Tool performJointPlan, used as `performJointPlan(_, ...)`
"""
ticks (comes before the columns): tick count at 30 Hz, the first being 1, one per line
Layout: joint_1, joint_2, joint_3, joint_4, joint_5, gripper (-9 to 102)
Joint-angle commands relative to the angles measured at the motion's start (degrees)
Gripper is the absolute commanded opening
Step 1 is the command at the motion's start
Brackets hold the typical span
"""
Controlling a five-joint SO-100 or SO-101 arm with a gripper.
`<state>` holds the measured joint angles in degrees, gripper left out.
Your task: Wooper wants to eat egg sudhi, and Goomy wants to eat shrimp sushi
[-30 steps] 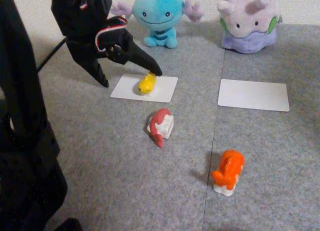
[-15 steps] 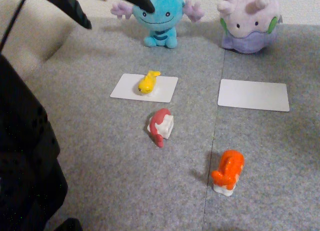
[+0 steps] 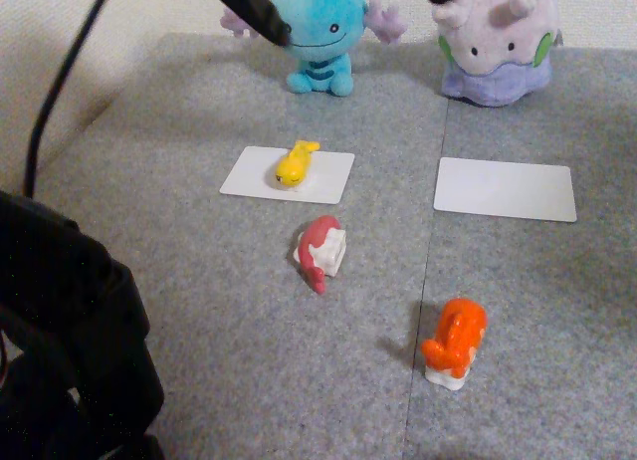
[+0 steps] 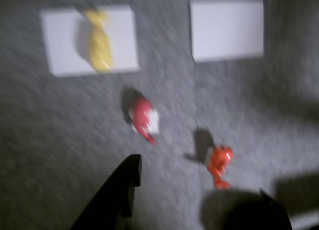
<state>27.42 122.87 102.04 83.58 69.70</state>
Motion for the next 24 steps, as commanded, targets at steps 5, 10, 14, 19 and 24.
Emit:
performJointPlan(5,10.02,-7.21,-0.88,5.71,-6.24,48)
performJointPlan(10,18.02,-15.82,-0.79,5.27,-11.43,48)
performJointPlan(14,23.12,-24.43,-0.79,2.81,-15.47,48)
performJointPlan(19,26.28,-33.05,-0.79,-3.87,-16.26,48)
performJointPlan(24,27.07,-37.53,-0.7,-6.68,-16.26,47)
